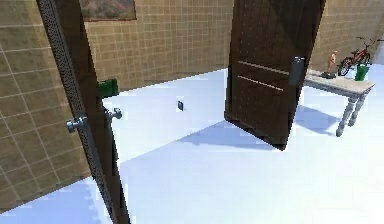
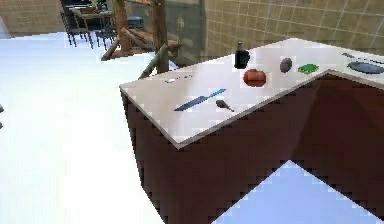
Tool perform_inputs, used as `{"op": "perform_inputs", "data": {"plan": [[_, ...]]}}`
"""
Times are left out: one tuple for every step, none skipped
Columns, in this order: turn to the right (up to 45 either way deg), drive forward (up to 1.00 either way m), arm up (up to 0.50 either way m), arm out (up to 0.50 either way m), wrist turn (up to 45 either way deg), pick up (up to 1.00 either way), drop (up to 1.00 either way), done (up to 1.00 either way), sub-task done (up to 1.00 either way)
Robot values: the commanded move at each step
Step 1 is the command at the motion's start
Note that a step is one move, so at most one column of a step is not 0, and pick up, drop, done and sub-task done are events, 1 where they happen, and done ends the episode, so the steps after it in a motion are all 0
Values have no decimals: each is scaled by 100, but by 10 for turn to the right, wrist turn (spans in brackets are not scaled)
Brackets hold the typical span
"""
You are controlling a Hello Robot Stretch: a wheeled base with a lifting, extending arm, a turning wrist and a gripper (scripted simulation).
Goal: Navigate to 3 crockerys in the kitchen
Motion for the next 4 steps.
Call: {"op": "perform_inputs", "data": {"plan": [[450, 0, 0, 0, 0, 0, 0, 0, 0], [60, 0, 0, 0, 0, 0, 0, 0, 0], [0, 75, 0, 0, 0, 0, 0, 0, 0], [0, 30, 0, 0, 0, 0, 0, 0, 0]]}}
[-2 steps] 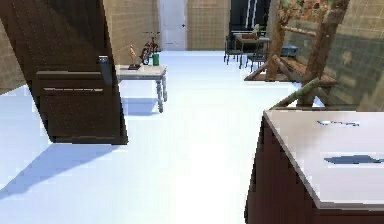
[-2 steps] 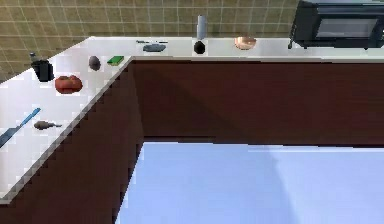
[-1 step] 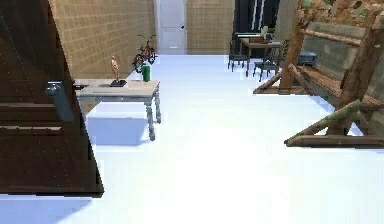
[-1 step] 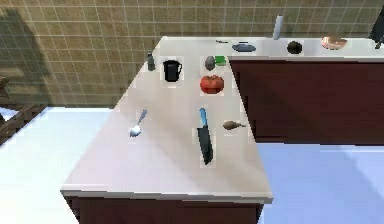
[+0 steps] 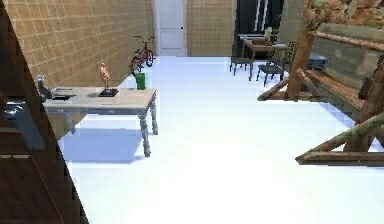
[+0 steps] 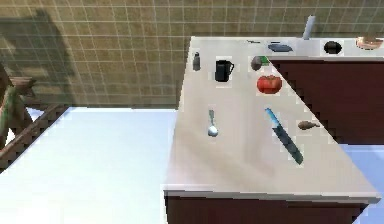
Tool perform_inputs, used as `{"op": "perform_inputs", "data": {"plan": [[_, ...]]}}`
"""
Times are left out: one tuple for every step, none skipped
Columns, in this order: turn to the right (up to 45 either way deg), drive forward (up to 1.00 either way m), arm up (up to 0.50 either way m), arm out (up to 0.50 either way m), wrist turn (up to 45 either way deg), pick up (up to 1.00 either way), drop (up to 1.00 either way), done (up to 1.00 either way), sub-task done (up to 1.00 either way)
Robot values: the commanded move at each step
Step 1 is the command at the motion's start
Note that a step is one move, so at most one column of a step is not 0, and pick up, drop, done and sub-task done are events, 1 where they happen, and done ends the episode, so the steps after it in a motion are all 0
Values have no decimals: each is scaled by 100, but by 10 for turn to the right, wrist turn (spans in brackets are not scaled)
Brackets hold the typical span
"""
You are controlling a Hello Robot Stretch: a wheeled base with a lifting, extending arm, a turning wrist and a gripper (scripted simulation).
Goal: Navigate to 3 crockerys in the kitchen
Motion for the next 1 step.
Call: {"op": "perform_inputs", "data": {"plan": [[30, 0, 0, 0, 0, 0, 0, 0, 0]]}}
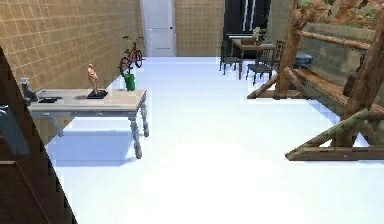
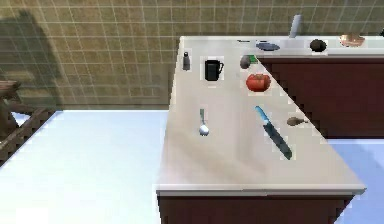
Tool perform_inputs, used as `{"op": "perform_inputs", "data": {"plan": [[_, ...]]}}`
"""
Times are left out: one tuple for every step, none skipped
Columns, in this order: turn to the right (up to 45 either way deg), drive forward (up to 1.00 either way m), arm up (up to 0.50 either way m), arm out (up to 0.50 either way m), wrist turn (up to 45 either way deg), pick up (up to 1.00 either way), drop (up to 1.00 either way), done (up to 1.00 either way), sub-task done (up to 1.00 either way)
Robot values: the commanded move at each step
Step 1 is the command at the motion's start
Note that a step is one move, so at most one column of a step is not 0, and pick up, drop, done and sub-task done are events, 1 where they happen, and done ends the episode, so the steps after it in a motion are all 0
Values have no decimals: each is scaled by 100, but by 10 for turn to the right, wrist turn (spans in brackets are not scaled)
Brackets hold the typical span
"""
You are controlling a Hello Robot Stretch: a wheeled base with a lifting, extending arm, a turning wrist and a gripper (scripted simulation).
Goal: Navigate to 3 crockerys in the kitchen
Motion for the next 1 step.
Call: {"op": "perform_inputs", "data": {"plan": [[-450, 0, 0, 0, 0, 0, 0, 0, 0]]}}
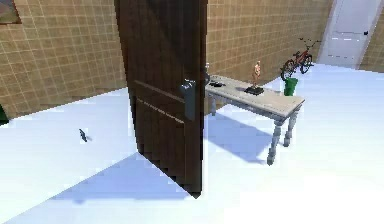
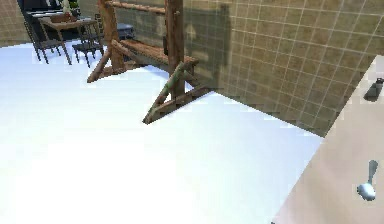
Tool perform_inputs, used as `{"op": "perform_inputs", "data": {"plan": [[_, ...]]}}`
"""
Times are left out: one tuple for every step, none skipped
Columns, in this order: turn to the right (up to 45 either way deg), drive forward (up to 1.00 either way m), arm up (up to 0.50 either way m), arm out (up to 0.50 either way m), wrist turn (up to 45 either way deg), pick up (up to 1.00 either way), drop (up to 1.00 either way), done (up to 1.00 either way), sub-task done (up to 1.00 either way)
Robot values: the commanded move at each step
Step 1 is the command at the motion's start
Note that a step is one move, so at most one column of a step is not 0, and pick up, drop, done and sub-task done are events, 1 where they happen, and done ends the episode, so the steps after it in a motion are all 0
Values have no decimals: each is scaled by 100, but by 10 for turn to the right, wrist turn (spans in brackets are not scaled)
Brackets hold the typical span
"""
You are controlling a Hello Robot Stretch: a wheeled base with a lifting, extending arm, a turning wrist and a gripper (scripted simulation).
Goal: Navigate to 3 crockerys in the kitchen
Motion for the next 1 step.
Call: {"op": "perform_inputs", "data": {"plan": [[-180, 0, 0, 0, 0, 0, 0, 0, 0]]}}
